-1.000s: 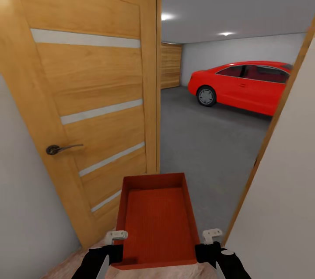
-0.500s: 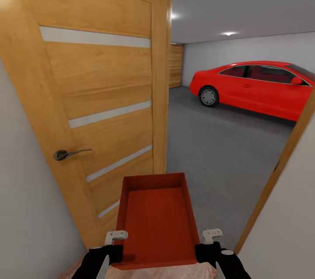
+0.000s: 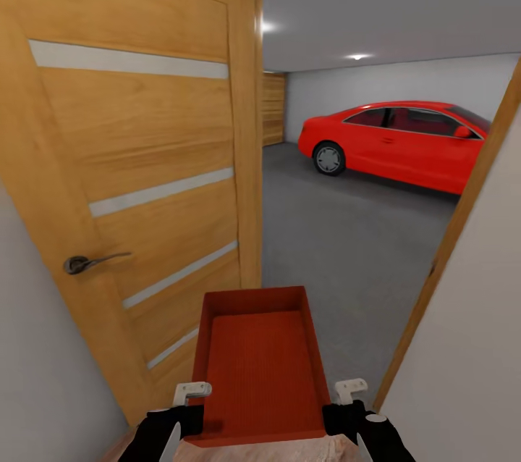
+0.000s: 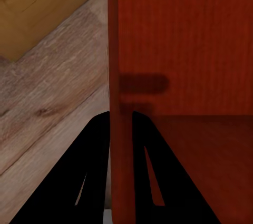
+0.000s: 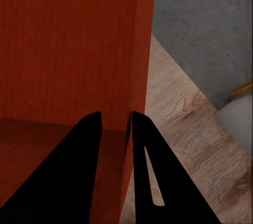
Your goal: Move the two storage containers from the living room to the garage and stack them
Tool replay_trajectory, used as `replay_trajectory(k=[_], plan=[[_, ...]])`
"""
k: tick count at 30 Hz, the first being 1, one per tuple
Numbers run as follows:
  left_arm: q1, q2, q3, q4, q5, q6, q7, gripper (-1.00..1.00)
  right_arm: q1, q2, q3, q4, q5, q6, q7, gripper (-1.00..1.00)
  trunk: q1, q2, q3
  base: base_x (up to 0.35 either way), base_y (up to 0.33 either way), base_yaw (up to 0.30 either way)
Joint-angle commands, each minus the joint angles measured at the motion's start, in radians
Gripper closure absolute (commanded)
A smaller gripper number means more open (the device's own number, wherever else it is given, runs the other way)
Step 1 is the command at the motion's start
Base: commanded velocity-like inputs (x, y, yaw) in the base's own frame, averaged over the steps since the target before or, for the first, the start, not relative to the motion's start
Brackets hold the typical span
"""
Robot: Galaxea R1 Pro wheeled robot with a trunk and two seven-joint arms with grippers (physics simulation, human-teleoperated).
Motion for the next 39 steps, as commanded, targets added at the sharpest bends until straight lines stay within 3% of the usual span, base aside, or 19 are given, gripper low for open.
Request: replay_trajectory(k=[1,29,39], plan=[[-0.001,-0.001,0.01,-0.005,-0.032,-0.001,0.005,1.0,0.0,0.029,-0.002,0.0,-0.02,0.008,0.022,1.0,0.001,-0.002,-0.002,0.0,0.0,-0.274],[-0.001,-0.001,0.011,-0.005,-0.032,-0.001,0.005,1.0,0.0,0.029,-0.002,0.0,-0.02,0.008,0.022,1.0,0.001,-0.002,-0.002,0.0,0.0,-0.271],[-0.001,-0.001,0.011,-0.005,-0.032,-0.001,0.005,1.0,0.0,0.029,-0.002,0.0,-0.02,0.007,0.022,1.0,0.001,-0.002,-0.002,0.0,0.0,-0.026]])
